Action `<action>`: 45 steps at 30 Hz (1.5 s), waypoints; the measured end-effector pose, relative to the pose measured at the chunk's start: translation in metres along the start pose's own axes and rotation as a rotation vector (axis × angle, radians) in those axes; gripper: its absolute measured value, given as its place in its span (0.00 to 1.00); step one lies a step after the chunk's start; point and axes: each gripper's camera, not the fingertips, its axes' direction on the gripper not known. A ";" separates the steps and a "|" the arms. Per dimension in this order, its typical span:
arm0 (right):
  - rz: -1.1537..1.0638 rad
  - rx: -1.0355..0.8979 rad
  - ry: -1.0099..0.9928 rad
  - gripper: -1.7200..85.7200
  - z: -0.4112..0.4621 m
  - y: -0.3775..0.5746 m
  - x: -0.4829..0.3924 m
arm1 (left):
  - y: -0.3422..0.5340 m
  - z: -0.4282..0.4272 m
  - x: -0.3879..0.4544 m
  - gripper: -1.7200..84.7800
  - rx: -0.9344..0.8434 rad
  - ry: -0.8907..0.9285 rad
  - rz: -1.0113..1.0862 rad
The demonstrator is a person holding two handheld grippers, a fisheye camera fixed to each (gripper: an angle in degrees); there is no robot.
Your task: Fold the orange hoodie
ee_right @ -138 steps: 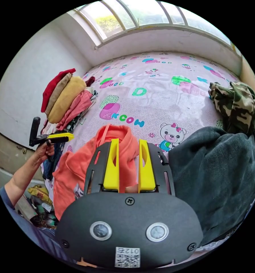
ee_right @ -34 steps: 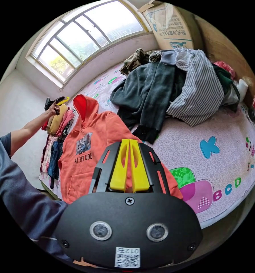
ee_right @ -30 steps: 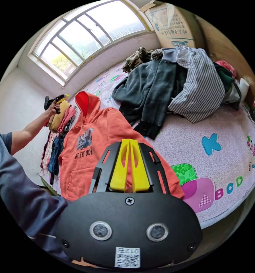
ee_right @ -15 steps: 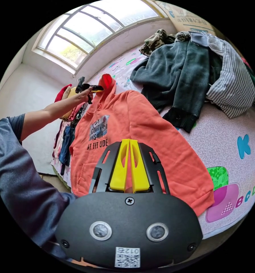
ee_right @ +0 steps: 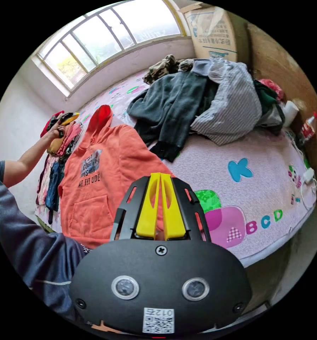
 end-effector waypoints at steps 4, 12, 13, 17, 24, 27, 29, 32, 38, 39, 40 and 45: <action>0.193 -0.087 0.049 0.07 0.009 0.034 0.091 | 0.077 -0.021 0.054 0.02 -0.071 -0.027 0.084; 0.231 -0.112 -0.066 0.16 0.057 0.042 0.138 | 0.213 0.007 0.110 0.02 -0.189 0.050 0.028; 0.185 -0.120 -0.080 0.17 0.064 0.033 0.138 | 0.226 0.015 0.119 0.02 -0.233 0.035 0.025; 0.003 -0.185 0.006 0.14 0.084 0.010 0.127 | 0.252 0.032 0.147 0.02 -0.325 -0.012 0.044; -0.227 -0.262 -0.027 0.04 0.099 -0.027 0.109 | 0.264 0.046 0.219 0.03 -0.422 -0.100 0.160; -0.112 -0.133 -0.283 0.03 0.060 -0.076 0.137 | 0.262 0.046 0.255 0.03 -0.433 -0.126 0.229; -0.067 -0.046 -0.443 0.03 0.033 -0.113 0.150 | 0.261 0.044 0.283 0.04 -0.426 -0.135 0.291; -0.109 0.027 -0.561 0.03 -0.008 -0.182 0.139 | 0.257 0.040 0.345 0.07 -0.395 -0.158 0.441; -0.204 0.054 -0.570 0.03 -0.039 -0.296 0.047 | 0.271 0.019 0.494 0.20 -0.257 -0.229 0.764; -0.209 0.057 -0.580 0.03 -0.037 -0.311 0.027 | 0.279 0.011 0.517 0.22 -0.205 -0.261 0.814; -0.210 0.061 -0.588 0.03 -0.034 -0.324 0.008 | 0.286 0.003 0.536 0.23 -0.151 -0.295 0.850; -0.261 0.056 -0.571 0.03 -0.016 -0.348 -0.077 | 0.300 -0.023 0.577 0.24 0.038 -0.437 0.867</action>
